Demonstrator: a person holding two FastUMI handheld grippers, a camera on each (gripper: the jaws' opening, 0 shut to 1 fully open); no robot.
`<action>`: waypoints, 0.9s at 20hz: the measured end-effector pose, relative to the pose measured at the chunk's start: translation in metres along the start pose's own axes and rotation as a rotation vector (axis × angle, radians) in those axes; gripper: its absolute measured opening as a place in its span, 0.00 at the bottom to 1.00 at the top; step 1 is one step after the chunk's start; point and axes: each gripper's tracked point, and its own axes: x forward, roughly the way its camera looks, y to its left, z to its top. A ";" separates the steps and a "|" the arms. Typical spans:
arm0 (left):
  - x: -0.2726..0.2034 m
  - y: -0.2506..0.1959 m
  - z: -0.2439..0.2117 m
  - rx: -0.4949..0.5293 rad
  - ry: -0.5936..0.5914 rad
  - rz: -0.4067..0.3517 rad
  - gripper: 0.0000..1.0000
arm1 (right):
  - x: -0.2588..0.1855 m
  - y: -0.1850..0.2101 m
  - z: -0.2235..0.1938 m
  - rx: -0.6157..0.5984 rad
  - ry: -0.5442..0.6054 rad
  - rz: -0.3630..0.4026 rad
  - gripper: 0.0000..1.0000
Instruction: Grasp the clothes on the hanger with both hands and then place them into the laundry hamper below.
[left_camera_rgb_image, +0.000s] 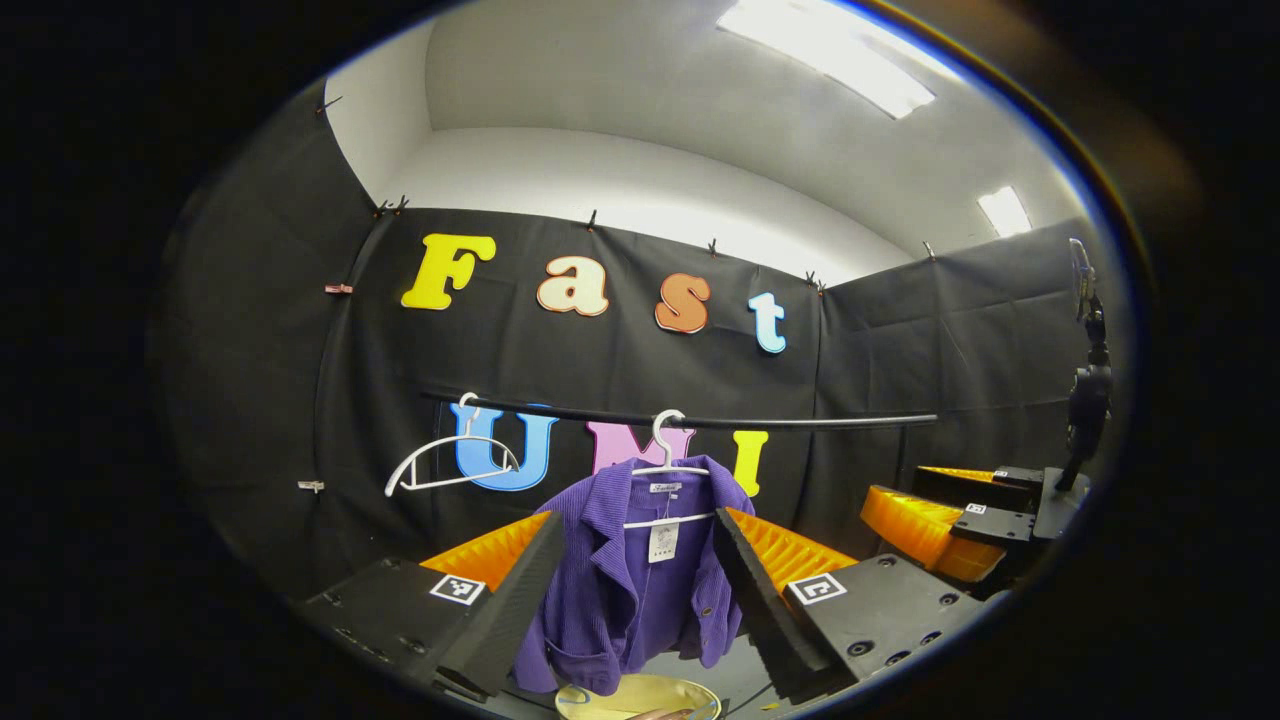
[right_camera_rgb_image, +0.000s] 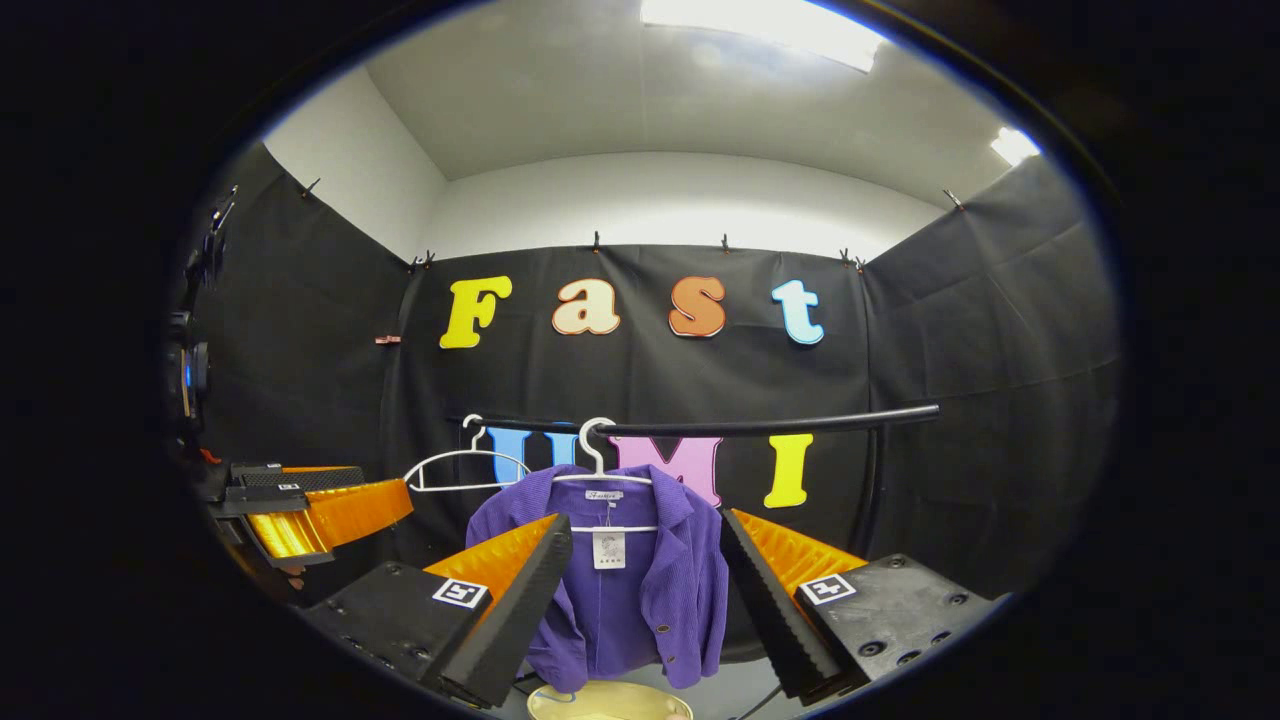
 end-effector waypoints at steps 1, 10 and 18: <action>0.000 0.001 0.000 -0.002 0.002 -0.005 0.94 | 0.001 0.002 0.000 -0.001 0.001 -0.001 0.96; -0.006 0.011 0.001 -0.008 0.003 -0.052 0.94 | -0.009 0.014 -0.001 -0.016 0.006 -0.048 0.99; -0.023 0.031 -0.001 -0.019 0.013 -0.121 0.94 | -0.029 0.032 -0.005 -0.041 0.016 -0.129 0.97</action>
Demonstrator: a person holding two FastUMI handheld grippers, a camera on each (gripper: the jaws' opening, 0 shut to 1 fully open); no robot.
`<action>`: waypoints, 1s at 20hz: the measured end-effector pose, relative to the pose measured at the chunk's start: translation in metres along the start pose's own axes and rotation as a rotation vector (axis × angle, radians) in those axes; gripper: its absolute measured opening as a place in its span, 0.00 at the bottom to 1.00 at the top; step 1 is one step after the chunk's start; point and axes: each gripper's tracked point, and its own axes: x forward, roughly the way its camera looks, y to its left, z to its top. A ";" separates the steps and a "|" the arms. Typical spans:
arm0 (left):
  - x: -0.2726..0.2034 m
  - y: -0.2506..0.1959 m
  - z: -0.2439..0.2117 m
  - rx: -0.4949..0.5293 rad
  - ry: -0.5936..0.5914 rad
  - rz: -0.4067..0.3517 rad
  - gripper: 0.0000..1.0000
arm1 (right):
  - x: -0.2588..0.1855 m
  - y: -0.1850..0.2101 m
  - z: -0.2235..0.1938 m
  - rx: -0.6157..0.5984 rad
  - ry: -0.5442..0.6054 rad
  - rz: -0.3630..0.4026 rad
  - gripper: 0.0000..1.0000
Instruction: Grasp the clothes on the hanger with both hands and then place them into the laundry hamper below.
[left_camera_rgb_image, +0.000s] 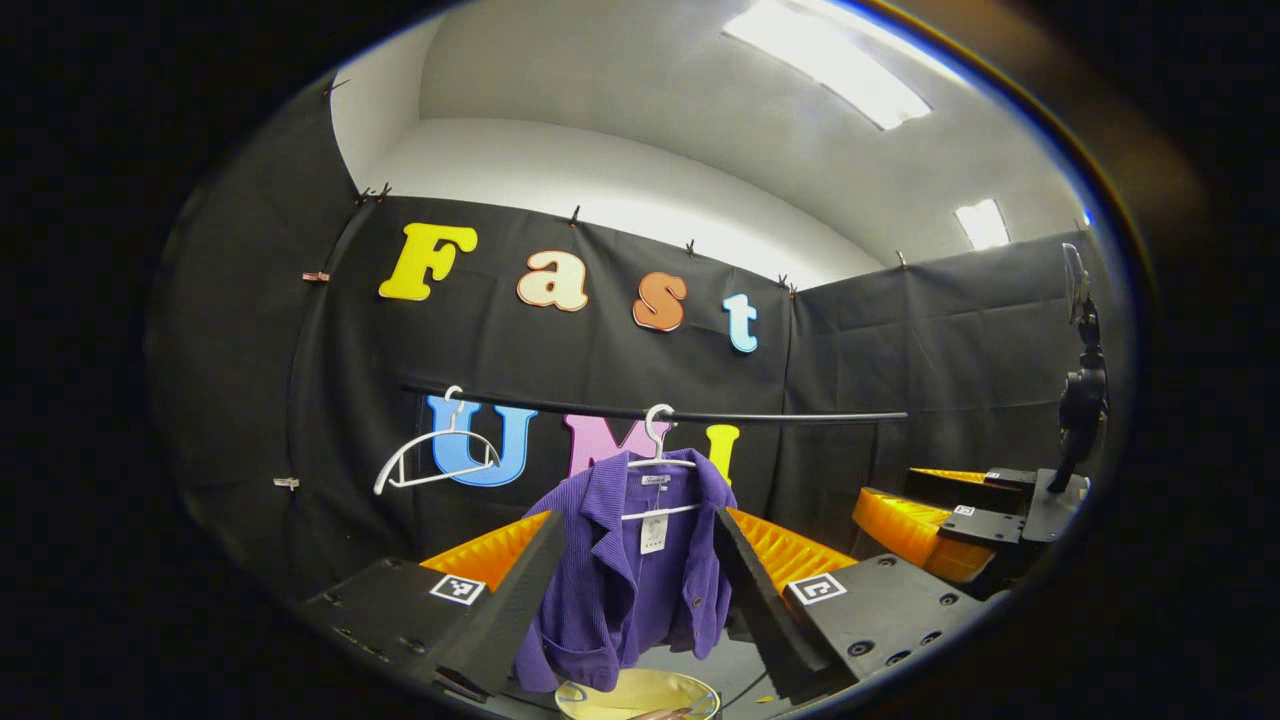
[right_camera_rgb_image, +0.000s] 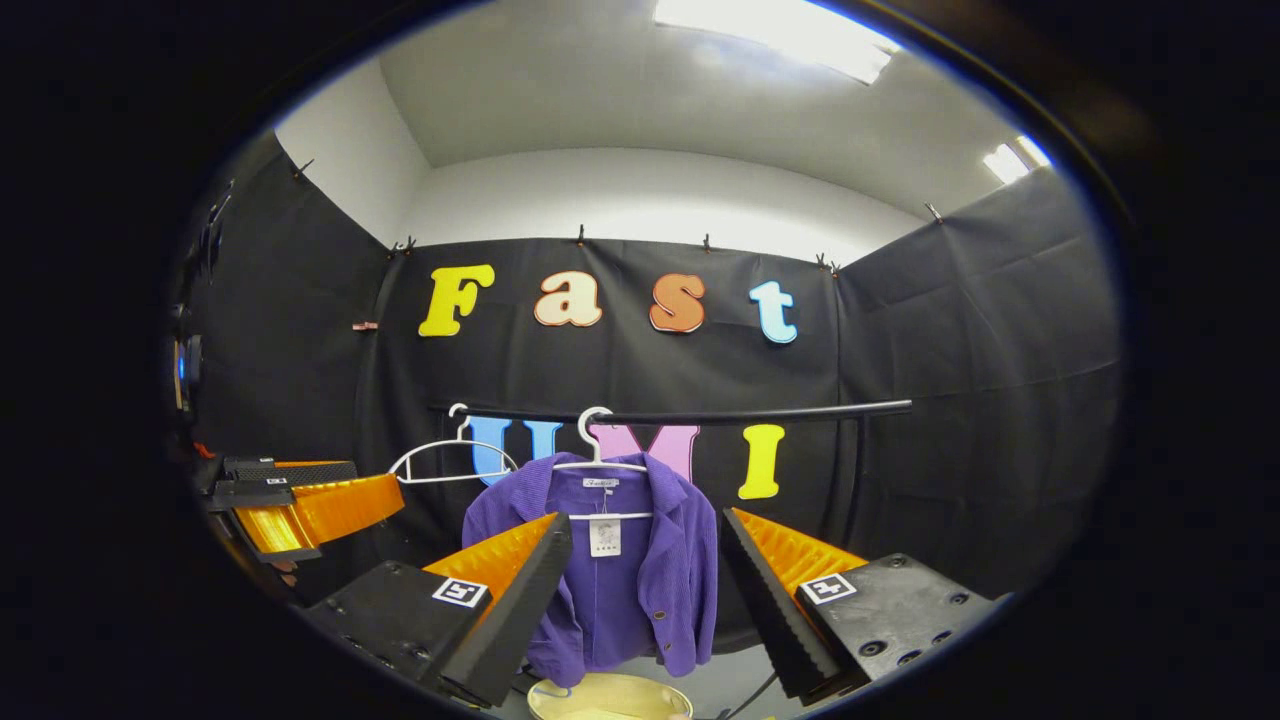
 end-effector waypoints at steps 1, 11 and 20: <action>-0.004 0.001 0.001 -0.002 0.000 -0.009 0.94 | -0.005 0.001 0.001 0.003 -0.002 -0.013 0.95; -0.004 0.005 -0.021 0.003 0.007 -0.052 0.94 | -0.002 0.009 -0.017 0.016 0.010 -0.039 0.97; 0.074 -0.007 -0.100 -0.062 0.069 -0.018 0.94 | 0.088 0.007 -0.087 0.090 0.058 0.065 0.97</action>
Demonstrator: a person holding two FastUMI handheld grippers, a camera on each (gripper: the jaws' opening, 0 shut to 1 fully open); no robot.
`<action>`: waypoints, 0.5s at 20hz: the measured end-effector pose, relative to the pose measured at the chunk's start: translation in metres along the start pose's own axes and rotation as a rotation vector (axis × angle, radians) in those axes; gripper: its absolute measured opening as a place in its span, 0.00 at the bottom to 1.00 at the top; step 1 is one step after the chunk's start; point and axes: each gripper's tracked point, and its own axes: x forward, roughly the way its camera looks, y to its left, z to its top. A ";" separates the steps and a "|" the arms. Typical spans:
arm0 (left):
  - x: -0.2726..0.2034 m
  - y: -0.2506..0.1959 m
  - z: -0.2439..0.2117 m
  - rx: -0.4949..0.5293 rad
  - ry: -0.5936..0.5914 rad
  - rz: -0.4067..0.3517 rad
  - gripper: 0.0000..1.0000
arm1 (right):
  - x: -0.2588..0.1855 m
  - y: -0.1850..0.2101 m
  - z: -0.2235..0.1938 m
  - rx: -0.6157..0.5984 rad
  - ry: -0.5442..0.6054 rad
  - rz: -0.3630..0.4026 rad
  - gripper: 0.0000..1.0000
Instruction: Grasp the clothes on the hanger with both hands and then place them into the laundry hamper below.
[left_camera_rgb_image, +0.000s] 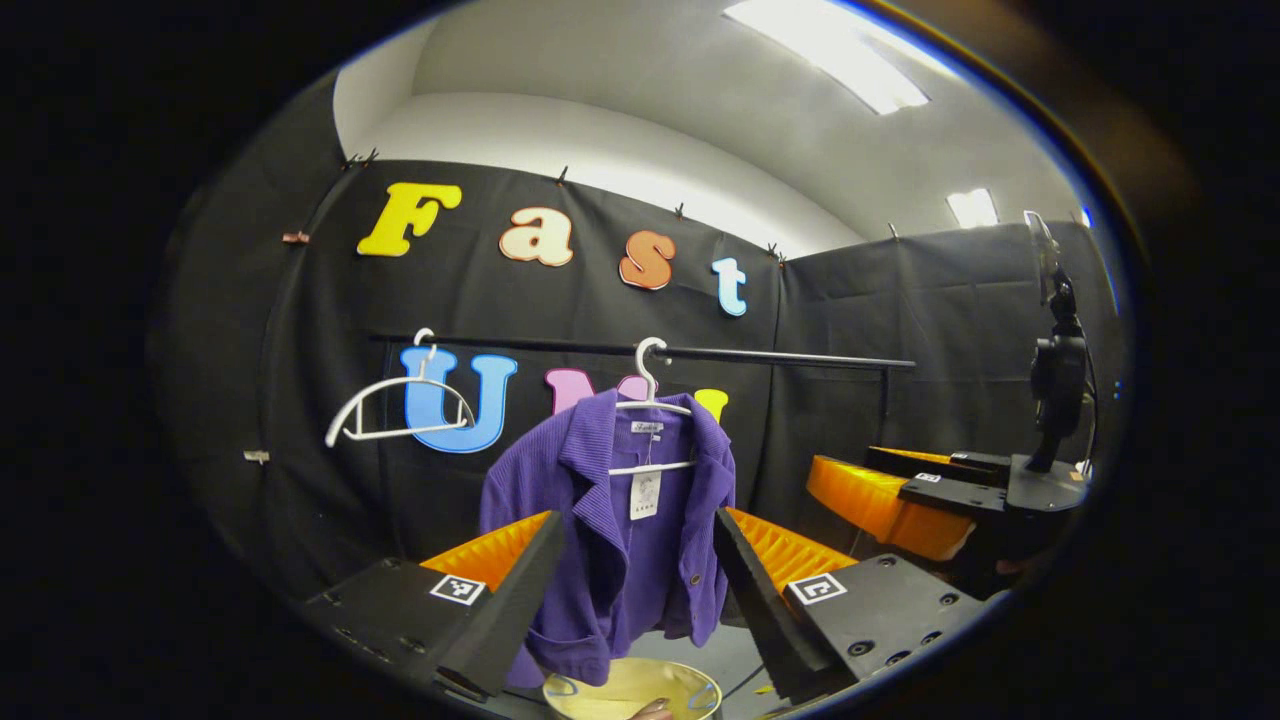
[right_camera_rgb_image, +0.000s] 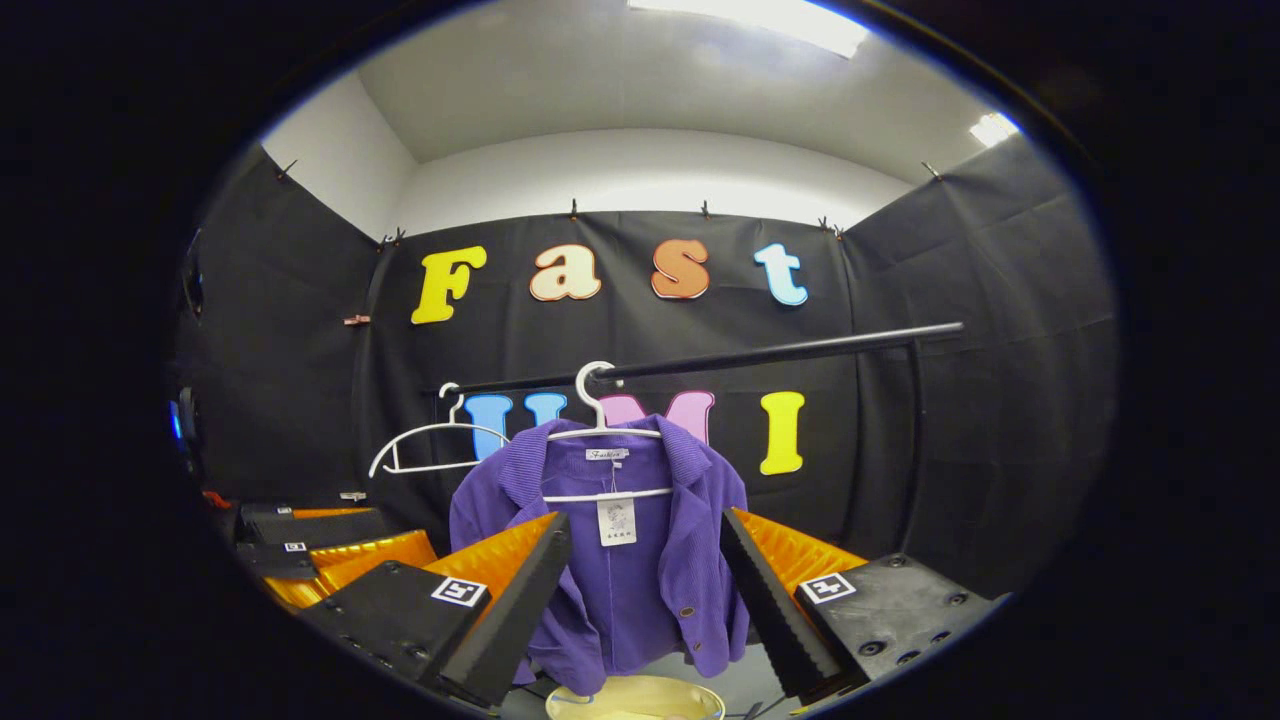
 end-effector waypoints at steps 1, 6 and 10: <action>0.014 0.001 -0.005 -0.025 -0.007 0.020 0.94 | 0.015 -0.004 -0.011 0.009 0.017 0.018 0.98; 0.090 0.023 -0.039 -0.067 -0.007 0.167 0.94 | 0.088 -0.031 -0.065 0.049 0.117 0.089 0.98; 0.127 0.032 -0.076 -0.069 0.065 0.240 0.94 | 0.128 -0.032 -0.097 0.092 0.182 0.173 0.98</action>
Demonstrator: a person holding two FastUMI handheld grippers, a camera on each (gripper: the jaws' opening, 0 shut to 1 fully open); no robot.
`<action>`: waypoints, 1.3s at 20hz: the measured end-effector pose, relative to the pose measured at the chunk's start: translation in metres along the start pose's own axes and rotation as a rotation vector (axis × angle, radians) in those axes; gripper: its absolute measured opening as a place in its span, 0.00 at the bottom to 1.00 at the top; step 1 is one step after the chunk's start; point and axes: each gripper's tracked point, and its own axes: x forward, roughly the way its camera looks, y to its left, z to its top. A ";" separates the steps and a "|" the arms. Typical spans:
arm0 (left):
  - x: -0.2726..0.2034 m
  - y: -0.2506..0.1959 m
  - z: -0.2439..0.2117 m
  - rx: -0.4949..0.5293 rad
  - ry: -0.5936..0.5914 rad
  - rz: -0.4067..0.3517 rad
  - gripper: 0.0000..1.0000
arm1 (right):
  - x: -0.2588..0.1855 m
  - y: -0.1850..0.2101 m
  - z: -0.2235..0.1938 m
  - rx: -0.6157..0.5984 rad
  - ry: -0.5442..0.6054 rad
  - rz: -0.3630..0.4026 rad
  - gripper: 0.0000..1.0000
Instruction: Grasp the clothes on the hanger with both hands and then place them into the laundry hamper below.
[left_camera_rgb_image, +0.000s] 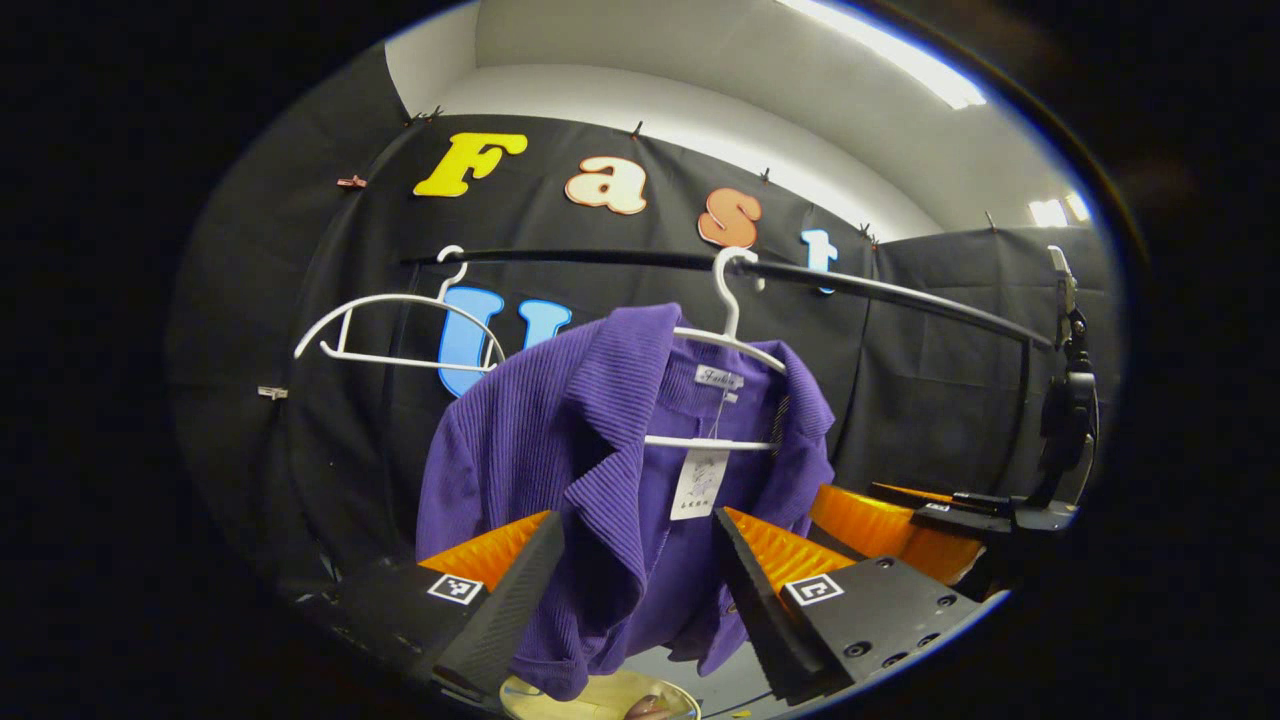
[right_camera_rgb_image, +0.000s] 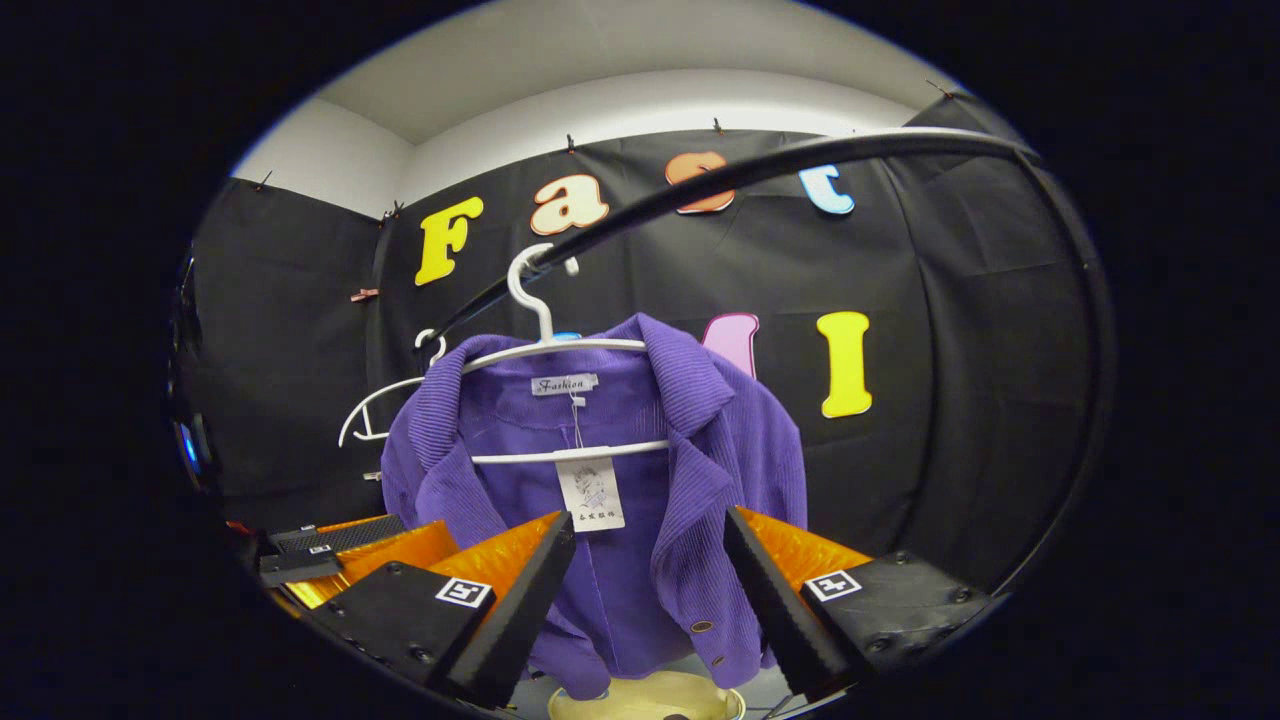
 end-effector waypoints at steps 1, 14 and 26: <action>0.007 0.002 -0.006 -0.004 0.013 0.016 0.94 | 0.009 -0.003 -0.006 0.004 0.014 0.011 0.98; 0.062 0.005 -0.037 0.012 0.068 0.133 0.94 | 0.064 -0.026 -0.044 0.073 0.115 0.078 0.98; 0.087 0.048 -0.030 0.018 0.013 0.355 0.92 | 0.117 -0.037 -0.057 0.105 0.146 0.102 0.98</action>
